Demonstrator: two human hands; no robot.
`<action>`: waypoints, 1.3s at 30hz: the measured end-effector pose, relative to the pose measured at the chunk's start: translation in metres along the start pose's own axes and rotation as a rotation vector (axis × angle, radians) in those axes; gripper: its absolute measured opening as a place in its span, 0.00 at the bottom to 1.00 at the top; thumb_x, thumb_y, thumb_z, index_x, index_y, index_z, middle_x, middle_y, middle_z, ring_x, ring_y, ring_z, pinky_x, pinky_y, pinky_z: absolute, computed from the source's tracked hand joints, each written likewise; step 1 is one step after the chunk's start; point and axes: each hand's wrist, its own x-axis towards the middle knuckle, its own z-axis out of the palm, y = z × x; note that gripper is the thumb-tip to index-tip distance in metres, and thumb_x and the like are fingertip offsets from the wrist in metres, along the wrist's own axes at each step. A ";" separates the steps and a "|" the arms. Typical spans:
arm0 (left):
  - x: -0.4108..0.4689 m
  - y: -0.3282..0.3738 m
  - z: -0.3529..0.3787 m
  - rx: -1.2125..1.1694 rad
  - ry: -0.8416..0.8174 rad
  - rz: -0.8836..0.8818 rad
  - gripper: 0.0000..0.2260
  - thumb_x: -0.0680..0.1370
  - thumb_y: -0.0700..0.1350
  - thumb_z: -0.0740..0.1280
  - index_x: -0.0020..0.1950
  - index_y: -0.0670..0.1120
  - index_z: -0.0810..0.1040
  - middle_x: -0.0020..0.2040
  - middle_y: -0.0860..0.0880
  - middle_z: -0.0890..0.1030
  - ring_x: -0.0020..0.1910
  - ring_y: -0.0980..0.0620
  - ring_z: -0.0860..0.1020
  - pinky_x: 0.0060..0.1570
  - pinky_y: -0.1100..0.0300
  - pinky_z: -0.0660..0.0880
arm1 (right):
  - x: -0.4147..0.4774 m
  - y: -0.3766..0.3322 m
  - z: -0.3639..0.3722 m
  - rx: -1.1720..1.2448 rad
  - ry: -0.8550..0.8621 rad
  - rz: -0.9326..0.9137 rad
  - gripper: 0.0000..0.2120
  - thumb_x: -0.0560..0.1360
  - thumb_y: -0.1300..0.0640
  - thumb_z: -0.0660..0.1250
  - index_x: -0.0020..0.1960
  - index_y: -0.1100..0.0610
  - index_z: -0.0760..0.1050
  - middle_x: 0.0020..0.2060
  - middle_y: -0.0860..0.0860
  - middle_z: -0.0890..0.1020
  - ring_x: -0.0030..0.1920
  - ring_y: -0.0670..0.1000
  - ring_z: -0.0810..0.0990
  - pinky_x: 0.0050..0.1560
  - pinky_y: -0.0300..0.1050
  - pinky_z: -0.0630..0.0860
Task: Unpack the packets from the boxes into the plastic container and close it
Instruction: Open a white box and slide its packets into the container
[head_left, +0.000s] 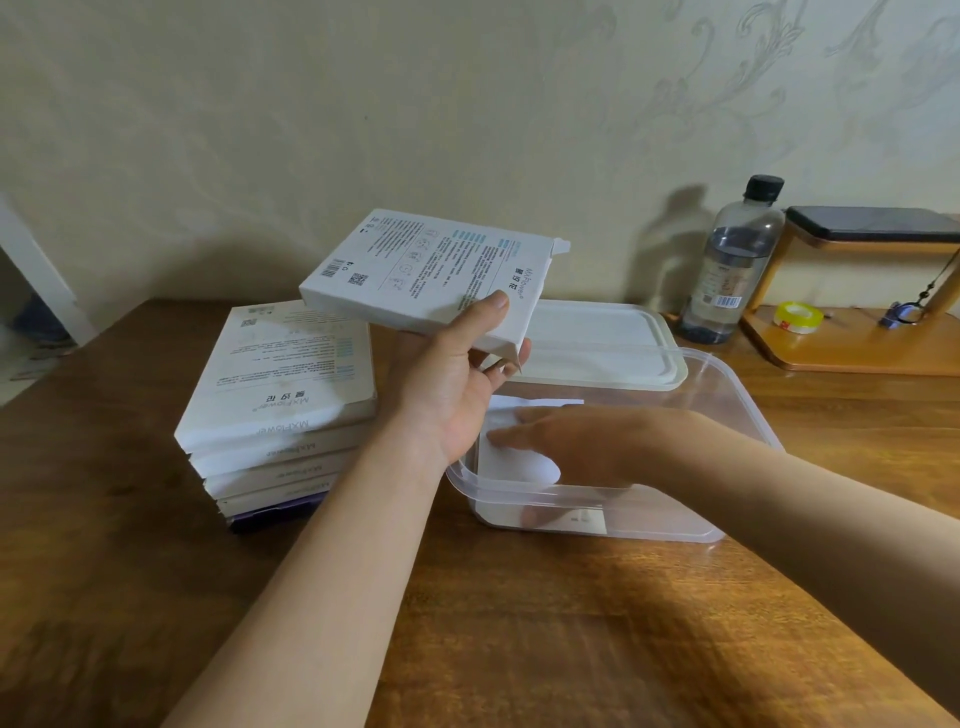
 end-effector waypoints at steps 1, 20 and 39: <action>0.000 0.000 0.000 0.002 -0.001 0.000 0.14 0.77 0.34 0.70 0.53 0.52 0.80 0.49 0.51 0.86 0.39 0.54 0.85 0.54 0.49 0.76 | 0.001 0.001 0.001 -0.001 0.000 -0.001 0.39 0.77 0.43 0.68 0.80 0.41 0.48 0.81 0.48 0.50 0.79 0.54 0.52 0.76 0.52 0.54; 0.000 0.001 0.000 -0.003 0.014 -0.004 0.14 0.77 0.33 0.70 0.52 0.52 0.80 0.49 0.51 0.86 0.43 0.52 0.84 0.50 0.51 0.78 | 0.002 0.001 0.000 -0.028 0.058 -0.017 0.45 0.72 0.34 0.68 0.81 0.49 0.52 0.80 0.47 0.54 0.79 0.52 0.56 0.77 0.48 0.54; -0.002 -0.002 0.002 0.052 0.026 -0.010 0.15 0.76 0.33 0.70 0.56 0.53 0.79 0.54 0.49 0.84 0.50 0.50 0.83 0.49 0.51 0.78 | 0.007 0.001 0.008 -0.039 0.059 -0.011 0.43 0.75 0.38 0.67 0.81 0.48 0.49 0.81 0.49 0.51 0.79 0.54 0.53 0.76 0.52 0.53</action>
